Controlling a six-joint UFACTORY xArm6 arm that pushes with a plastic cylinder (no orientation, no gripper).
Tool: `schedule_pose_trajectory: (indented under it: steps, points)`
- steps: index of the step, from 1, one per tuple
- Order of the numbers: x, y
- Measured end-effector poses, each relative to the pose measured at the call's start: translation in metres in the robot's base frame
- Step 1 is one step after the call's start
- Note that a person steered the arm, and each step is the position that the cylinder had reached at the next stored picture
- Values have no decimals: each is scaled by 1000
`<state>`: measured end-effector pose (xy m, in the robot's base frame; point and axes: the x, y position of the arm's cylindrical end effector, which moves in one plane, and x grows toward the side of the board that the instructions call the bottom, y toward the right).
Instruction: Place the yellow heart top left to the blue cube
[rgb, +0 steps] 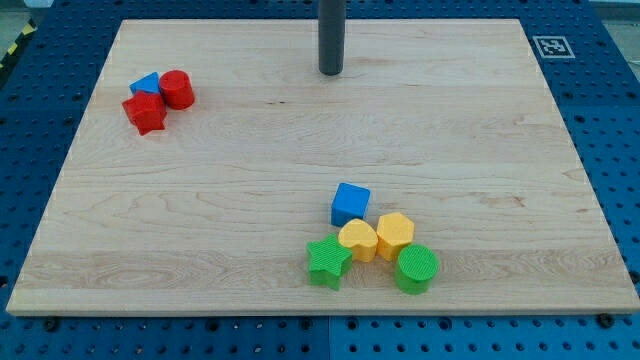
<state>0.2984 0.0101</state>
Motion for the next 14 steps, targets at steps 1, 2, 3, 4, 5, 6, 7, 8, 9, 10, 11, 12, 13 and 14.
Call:
schedule_pose_trajectory:
  steps: [1,2,3,4,5,6,7,8,9,10,11,12,13,14]
  points:
    - [0,0]
    - [0,0]
    - [0,-2]
    - [-5,-9]
    - [1,-9]
    - [35,-10]
    - [73,-18]
    - [90,-18]
    - [90,-14]
    - [103,18]
    - [131,75]
    - [186,129]
    - [260,161]
    - [318,176]
